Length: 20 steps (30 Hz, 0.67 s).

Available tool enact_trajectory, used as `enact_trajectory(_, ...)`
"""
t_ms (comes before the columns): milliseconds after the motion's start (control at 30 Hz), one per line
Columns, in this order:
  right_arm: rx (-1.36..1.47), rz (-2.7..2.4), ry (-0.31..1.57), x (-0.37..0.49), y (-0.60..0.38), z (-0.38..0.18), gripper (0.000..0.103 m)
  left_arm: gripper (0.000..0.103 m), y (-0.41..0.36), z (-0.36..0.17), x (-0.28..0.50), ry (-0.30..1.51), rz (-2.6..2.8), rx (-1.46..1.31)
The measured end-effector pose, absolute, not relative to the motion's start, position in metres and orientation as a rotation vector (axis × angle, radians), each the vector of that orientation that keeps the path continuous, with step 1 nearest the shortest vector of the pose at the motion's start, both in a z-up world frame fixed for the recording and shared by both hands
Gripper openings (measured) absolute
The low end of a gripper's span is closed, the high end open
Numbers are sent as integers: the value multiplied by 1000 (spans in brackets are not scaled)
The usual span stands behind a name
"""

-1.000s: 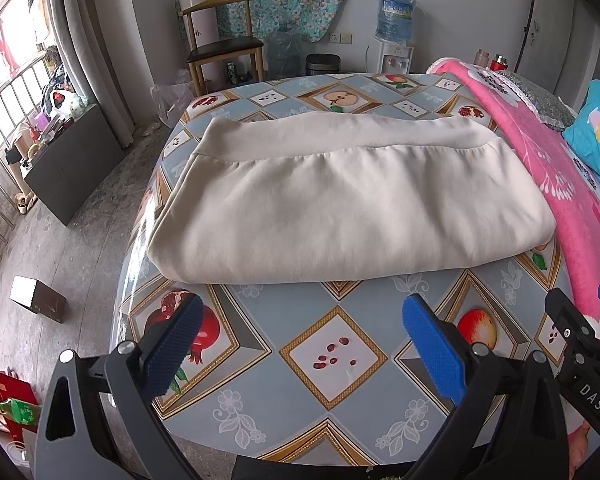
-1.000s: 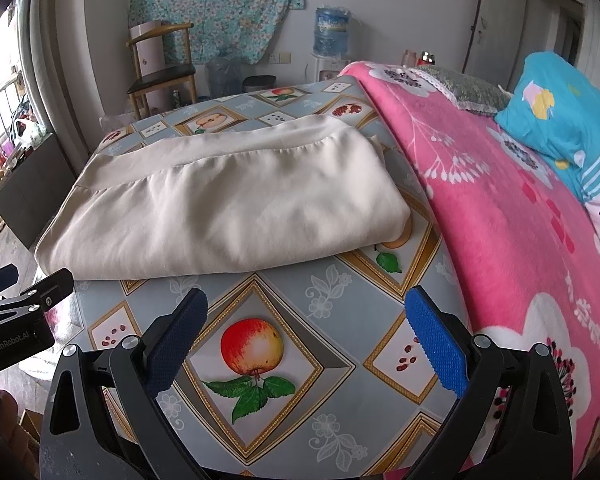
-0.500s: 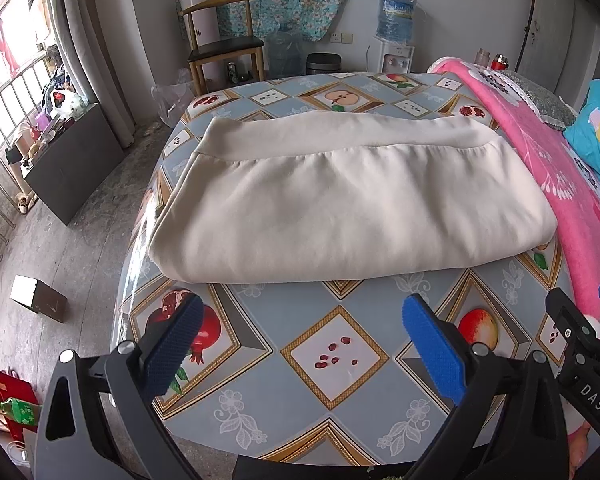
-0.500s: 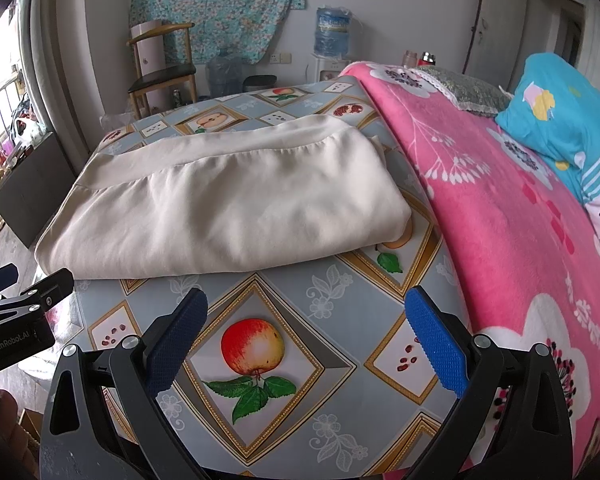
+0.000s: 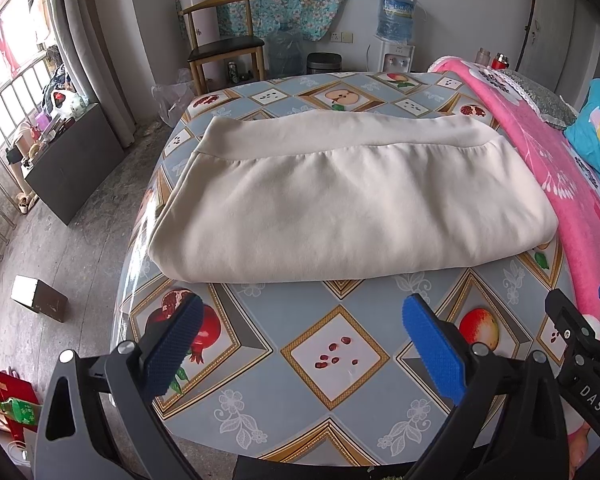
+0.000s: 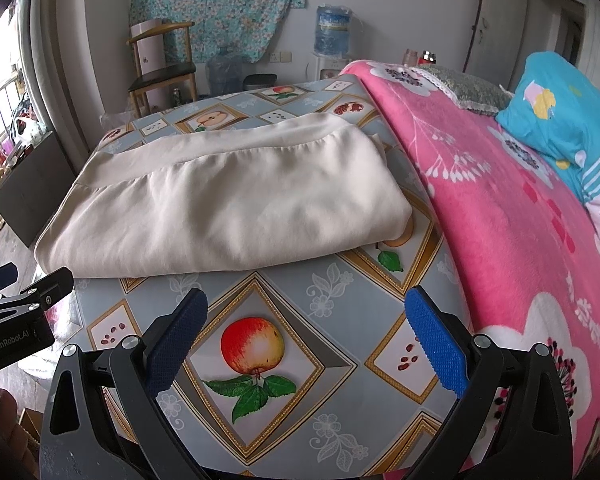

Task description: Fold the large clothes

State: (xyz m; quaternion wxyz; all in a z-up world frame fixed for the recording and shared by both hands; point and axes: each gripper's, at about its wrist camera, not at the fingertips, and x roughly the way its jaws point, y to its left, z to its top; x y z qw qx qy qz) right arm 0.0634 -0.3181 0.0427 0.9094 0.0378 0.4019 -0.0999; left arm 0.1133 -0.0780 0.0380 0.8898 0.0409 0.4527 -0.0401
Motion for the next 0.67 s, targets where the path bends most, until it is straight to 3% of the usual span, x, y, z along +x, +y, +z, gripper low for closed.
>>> enact_trajectory(667, 78, -207, 828, 63, -318, 43, 96, 98, -77, 39, 114, 943, -83, 82)
